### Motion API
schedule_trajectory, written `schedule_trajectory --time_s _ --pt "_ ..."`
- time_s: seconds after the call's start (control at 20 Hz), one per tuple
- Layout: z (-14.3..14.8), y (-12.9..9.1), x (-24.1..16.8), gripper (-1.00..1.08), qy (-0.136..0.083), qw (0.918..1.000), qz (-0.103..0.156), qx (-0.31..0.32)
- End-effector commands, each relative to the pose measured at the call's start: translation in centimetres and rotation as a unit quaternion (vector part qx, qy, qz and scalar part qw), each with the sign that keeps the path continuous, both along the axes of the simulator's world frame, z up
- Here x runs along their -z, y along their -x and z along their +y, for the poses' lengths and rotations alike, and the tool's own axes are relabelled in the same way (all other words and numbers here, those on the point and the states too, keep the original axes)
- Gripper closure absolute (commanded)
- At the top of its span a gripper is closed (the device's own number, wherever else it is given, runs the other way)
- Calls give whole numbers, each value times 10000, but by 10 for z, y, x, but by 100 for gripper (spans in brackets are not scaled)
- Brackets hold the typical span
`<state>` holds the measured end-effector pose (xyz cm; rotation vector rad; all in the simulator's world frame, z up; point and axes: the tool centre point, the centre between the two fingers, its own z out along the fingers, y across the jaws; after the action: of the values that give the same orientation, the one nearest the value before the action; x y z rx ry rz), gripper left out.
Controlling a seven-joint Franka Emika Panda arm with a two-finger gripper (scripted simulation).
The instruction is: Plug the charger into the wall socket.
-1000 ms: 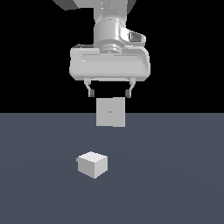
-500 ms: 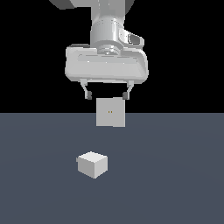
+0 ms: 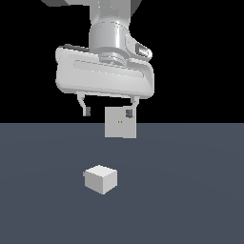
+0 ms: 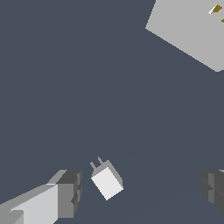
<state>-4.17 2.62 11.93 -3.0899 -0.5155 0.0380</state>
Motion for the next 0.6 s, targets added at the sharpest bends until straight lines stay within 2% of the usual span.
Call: schedule_trajectory --time_s 0.0,0.25,0.55 --pt "4 8 7 -92 -11 9992 -29 -389" --pt "8 25 21 -92 -33 9933 -87 -1148" --pt "11 45 37 -92 -59 9798 -151 -1993"
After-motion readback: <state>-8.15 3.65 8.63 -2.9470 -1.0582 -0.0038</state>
